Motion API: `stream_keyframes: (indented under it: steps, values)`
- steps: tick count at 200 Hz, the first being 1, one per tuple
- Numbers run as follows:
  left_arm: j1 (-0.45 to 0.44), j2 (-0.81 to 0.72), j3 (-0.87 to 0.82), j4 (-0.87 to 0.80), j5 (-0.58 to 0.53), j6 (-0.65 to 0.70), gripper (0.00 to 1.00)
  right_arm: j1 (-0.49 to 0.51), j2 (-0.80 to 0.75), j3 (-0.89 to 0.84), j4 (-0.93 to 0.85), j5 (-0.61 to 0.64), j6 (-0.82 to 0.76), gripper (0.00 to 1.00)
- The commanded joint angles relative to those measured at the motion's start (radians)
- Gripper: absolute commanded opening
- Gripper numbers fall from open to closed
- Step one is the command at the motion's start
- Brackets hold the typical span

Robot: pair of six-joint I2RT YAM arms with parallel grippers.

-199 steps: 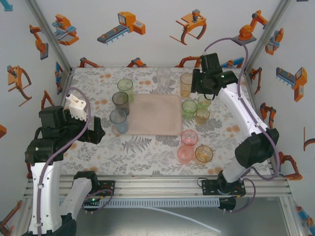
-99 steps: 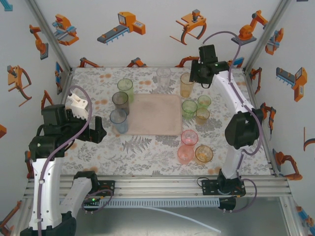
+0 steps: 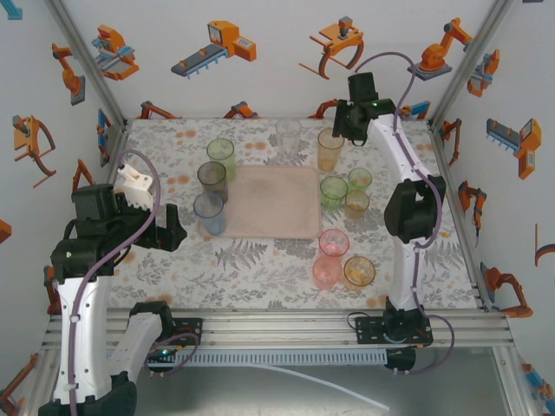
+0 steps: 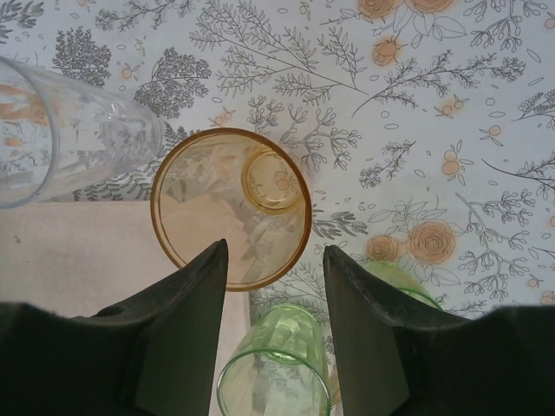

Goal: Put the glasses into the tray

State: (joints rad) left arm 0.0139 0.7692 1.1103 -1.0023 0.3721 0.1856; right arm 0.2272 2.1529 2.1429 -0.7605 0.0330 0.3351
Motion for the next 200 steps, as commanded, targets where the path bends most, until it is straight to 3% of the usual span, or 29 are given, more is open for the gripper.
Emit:
stream_keyframes:
  steps: [1, 200]
  values:
    - [0.009, 0.001, -0.008, 0.010, 0.033, -0.021, 0.98, -0.015, 0.022, 0.042, -0.039, -0.003, -0.016, 0.46]
    - [0.044, 0.003, -0.008, 0.024, 0.080, -0.047, 0.98, -0.049, 0.179, 0.196, -0.167, -0.053, -0.039, 0.26]
